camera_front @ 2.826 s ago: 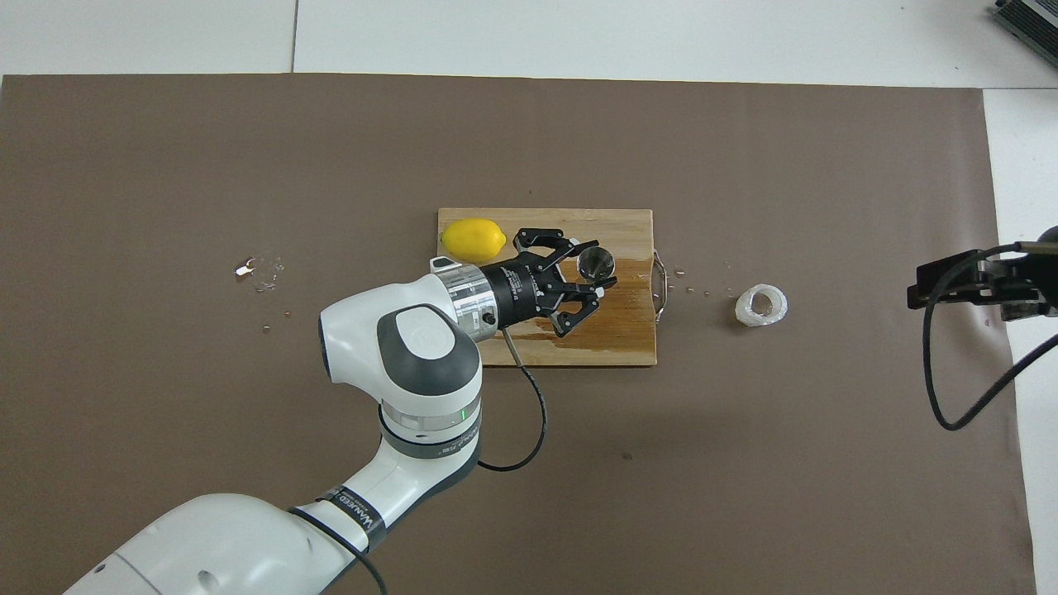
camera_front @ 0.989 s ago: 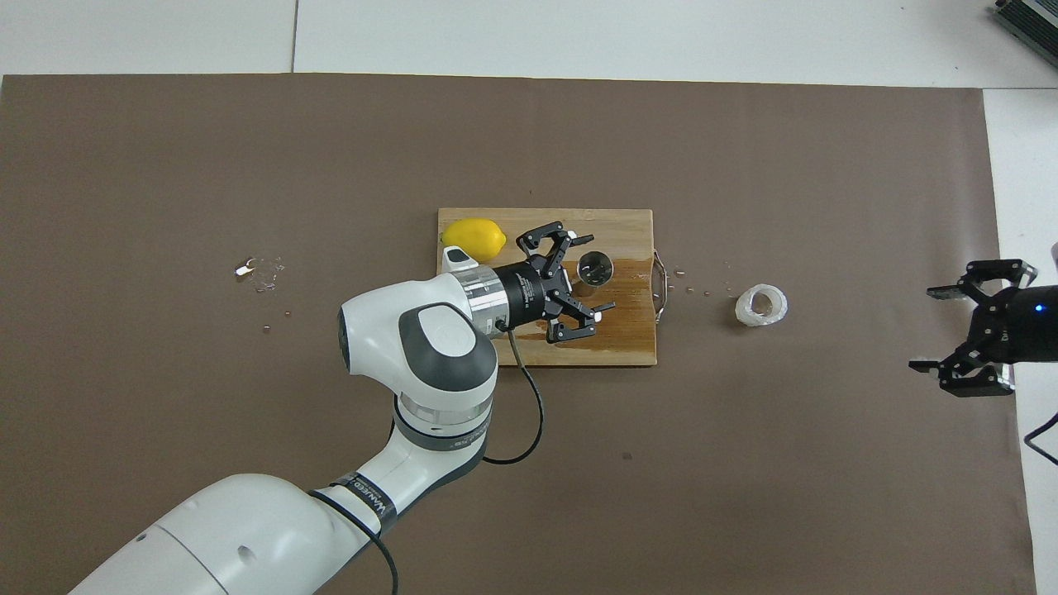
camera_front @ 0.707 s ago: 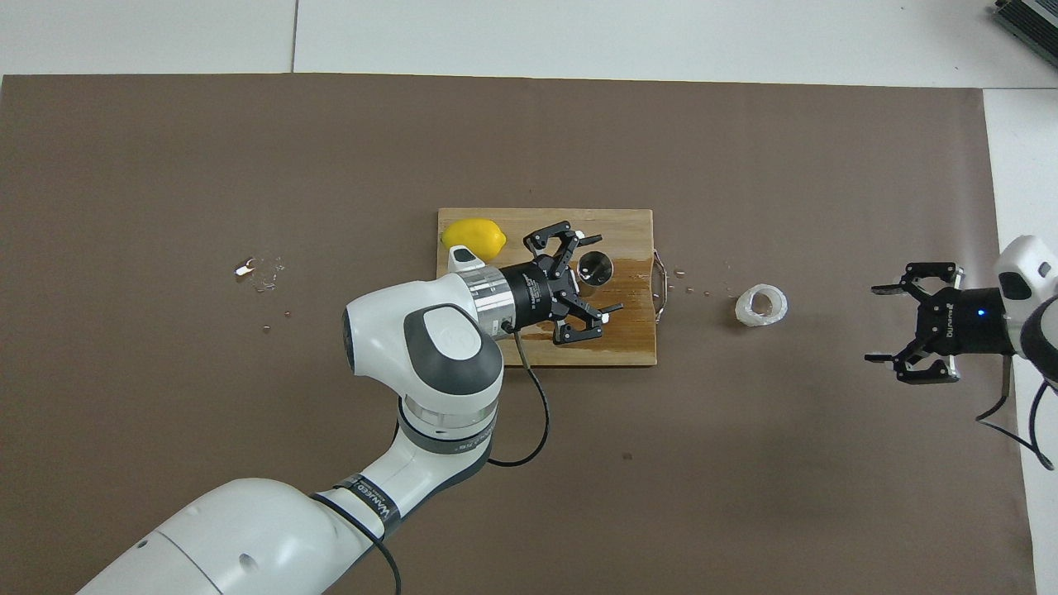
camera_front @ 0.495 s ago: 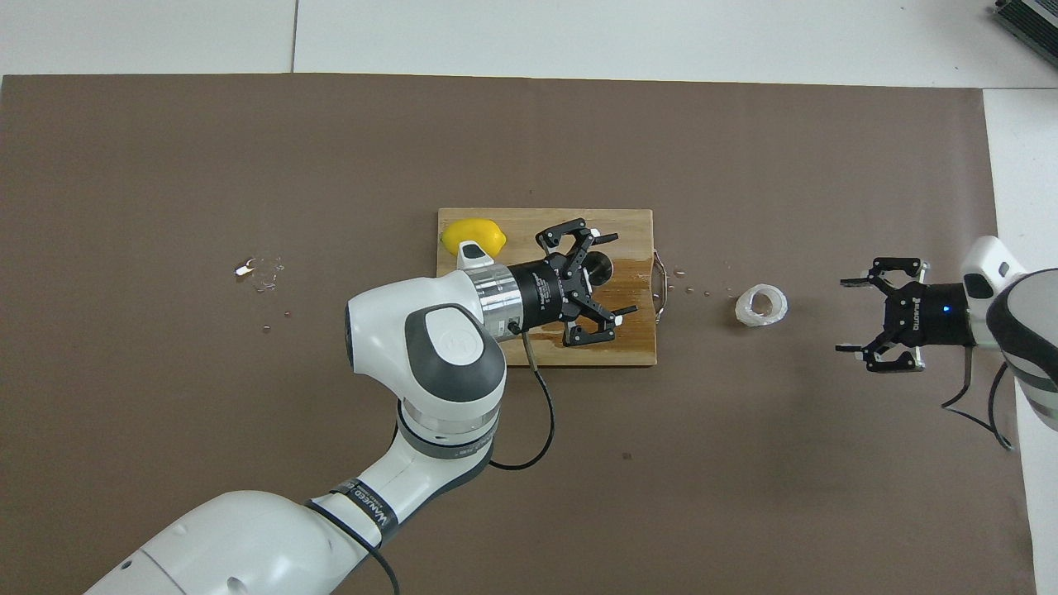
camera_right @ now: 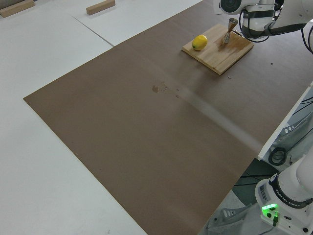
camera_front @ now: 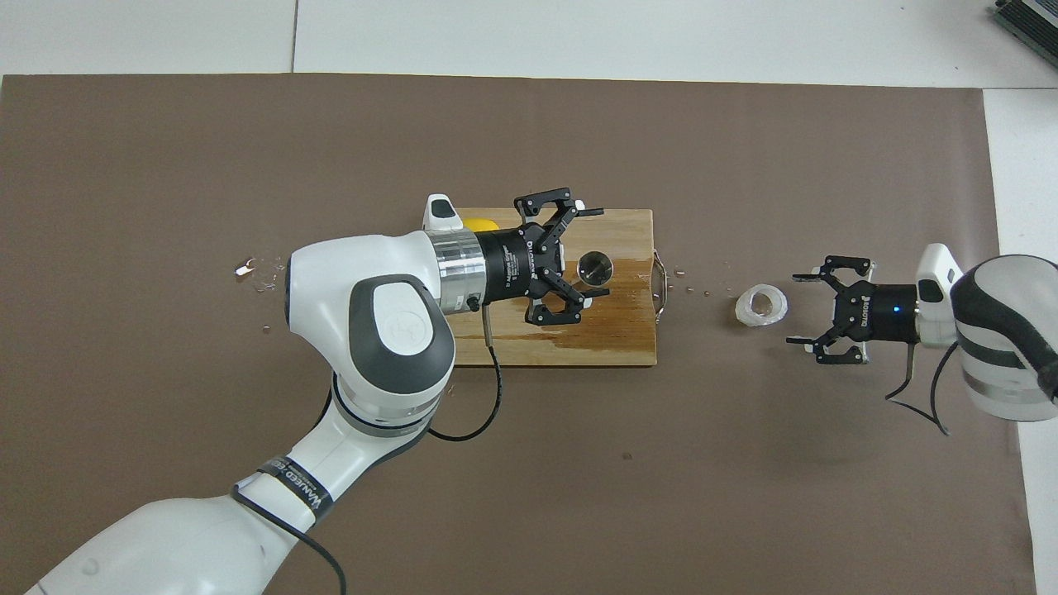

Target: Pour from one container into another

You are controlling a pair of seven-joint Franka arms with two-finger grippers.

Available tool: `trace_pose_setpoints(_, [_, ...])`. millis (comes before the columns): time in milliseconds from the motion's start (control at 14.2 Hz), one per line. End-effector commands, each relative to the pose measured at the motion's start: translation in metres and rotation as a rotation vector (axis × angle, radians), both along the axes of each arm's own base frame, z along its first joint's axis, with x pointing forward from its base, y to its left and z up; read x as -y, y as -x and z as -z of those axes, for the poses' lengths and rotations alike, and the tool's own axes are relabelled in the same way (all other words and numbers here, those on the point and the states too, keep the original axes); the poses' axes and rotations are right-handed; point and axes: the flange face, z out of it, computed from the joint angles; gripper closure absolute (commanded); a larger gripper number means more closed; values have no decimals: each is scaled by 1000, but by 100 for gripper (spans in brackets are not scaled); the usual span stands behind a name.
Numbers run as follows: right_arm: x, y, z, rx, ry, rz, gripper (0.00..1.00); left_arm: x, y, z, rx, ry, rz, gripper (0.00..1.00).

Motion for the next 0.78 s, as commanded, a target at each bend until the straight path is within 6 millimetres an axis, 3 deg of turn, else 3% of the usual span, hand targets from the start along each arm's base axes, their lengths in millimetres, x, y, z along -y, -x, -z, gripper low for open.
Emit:
trace_pose_setpoints(0, [-6,-3,16,8,-51,-26,0,-24,2,-10,23,-52,59,0])
trace_pose_setpoints(283, [-24,-6,34,41,-96,-57,0,-44,-5,-21,102,-149,146,0])
trace_pose_setpoints(495, [-29,-7,34,42,-107,-62,0,-55,-3,-45,234,-304,260,0])
trace_pose_setpoints(707, [-36,-8,34,45,-104,-78,2,-70,-3,-58,298,-425,360,0])
